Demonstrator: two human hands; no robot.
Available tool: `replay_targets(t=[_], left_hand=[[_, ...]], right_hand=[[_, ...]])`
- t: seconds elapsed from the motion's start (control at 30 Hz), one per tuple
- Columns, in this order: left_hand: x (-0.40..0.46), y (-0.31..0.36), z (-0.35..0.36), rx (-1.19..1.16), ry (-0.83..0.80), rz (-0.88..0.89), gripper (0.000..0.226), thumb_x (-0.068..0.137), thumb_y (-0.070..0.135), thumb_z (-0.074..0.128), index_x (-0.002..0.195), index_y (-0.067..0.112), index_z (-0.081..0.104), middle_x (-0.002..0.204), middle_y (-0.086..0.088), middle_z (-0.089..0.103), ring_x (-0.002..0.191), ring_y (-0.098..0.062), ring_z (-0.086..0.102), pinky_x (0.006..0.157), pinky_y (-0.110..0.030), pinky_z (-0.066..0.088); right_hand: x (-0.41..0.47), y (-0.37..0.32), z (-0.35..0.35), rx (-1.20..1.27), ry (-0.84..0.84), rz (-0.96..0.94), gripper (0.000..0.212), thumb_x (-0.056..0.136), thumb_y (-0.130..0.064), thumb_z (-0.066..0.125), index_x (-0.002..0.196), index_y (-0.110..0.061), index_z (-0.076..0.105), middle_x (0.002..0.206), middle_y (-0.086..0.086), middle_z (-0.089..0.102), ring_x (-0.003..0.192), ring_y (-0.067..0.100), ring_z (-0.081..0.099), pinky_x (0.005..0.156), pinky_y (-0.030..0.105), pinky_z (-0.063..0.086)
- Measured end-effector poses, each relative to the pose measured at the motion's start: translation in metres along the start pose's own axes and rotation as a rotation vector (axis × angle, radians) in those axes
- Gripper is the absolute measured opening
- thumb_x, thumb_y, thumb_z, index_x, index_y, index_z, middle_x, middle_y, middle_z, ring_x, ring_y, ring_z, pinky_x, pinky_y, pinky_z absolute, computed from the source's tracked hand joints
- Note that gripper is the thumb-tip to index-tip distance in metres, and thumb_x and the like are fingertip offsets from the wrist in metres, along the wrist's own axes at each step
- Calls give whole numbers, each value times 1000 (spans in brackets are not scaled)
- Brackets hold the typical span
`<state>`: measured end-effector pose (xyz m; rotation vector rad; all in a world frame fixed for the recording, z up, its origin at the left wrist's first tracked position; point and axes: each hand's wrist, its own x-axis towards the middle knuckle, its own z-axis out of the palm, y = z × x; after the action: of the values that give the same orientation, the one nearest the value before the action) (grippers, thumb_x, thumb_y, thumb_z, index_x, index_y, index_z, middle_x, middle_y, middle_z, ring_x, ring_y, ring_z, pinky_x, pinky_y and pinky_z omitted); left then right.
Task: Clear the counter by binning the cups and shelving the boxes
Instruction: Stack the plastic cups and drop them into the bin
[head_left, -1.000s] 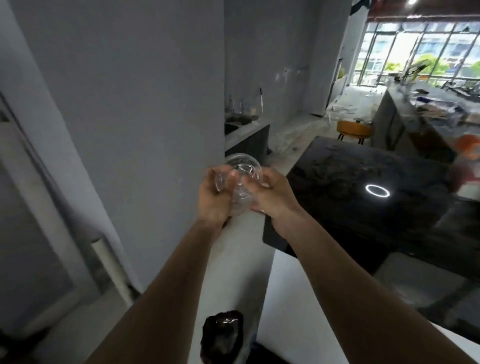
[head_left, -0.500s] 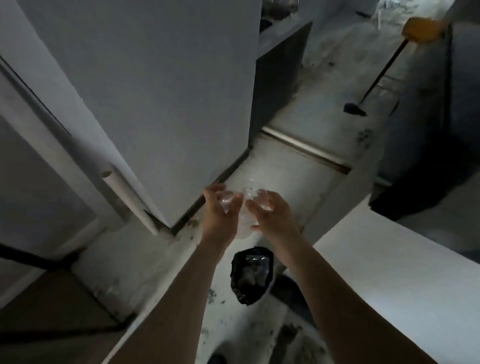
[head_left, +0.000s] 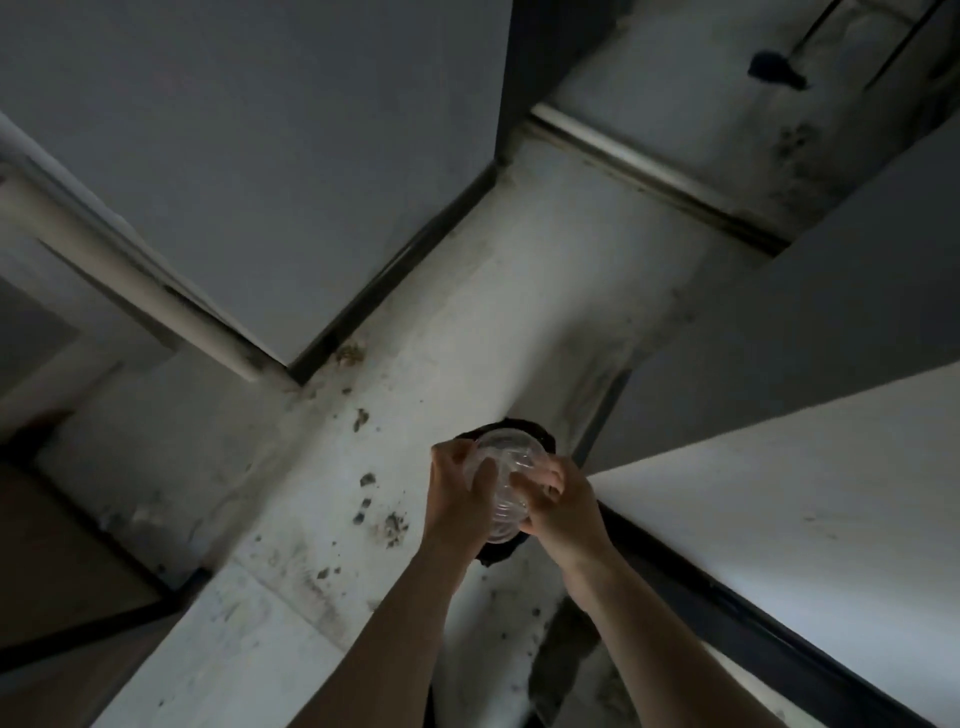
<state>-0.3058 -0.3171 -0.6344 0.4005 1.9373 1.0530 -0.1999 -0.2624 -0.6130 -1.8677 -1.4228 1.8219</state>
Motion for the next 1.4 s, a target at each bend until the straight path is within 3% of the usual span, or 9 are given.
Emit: replay_targets(t=[0.2,0.33,0.43,0.53,0.7,0.83,1.03,1.23,1.4], left_hand=[[47,-91,34,96,-113,-59,40,101,22,54,138,15,41,134,-7,52,121,-23,54,98,-38,48],[71,-117,39,129,-213,-59,62,103,29,51,157,15,23,158,-6,33,147,-22,32,119,-44,31],[72,-120,29,132,-196,-84,61,104,32,48,159,20,24,159,-7,32,148,-26,32,121,-41,28],[56,-107,8,245,-156,-103,58,105,34,43,158,22,24,162,-7,29,147,-24,32,113,-36,31],[24,-38,-35,494,-156,10,67,101,53,41,159,25,23,166,-3,27,152,-22,25,121,-45,28],[-10,48,-65,750,-183,149,82,91,74,30,160,34,12,170,3,14,156,-22,14,125,-48,19],[-77,184,-103,1055,-176,416,89,87,81,25,161,35,6,171,2,6,157,-18,4,125,-39,1],[-151,277,-150,1252,-206,547,94,85,80,37,161,32,10,171,1,10,156,-21,10,125,-42,8],[-194,325,-184,1253,-117,624,95,80,82,43,158,31,20,166,1,26,150,-26,27,122,-44,20]], right_hand=[[71,86,21,-37,60,95,53,95,-23,75,143,-9,55,142,10,66,129,24,65,112,52,52],[97,109,27,-96,68,105,72,93,-30,77,156,-15,45,153,6,57,141,23,55,118,45,45],[91,112,22,-153,102,102,73,95,-30,75,159,-17,41,157,5,55,145,23,52,121,45,43],[64,97,11,-329,92,85,72,98,-31,70,160,-18,38,161,7,49,149,25,46,123,43,39],[5,35,-17,-697,7,-85,73,99,-39,62,162,-26,29,162,3,42,150,26,39,120,41,37],[-49,-41,-42,-923,3,-218,73,101,-47,55,162,-24,23,165,4,34,151,26,35,118,43,42],[-143,-148,-74,-1075,-2,-338,83,103,-48,54,168,-23,8,177,7,12,163,28,14,129,47,26],[-234,-221,-95,-1161,60,-418,81,103,-48,54,167,-21,12,175,11,14,160,34,20,126,53,31],[-288,-264,-96,-1151,140,-532,77,103,-47,54,166,-22,17,172,10,22,155,35,28,122,52,36]])
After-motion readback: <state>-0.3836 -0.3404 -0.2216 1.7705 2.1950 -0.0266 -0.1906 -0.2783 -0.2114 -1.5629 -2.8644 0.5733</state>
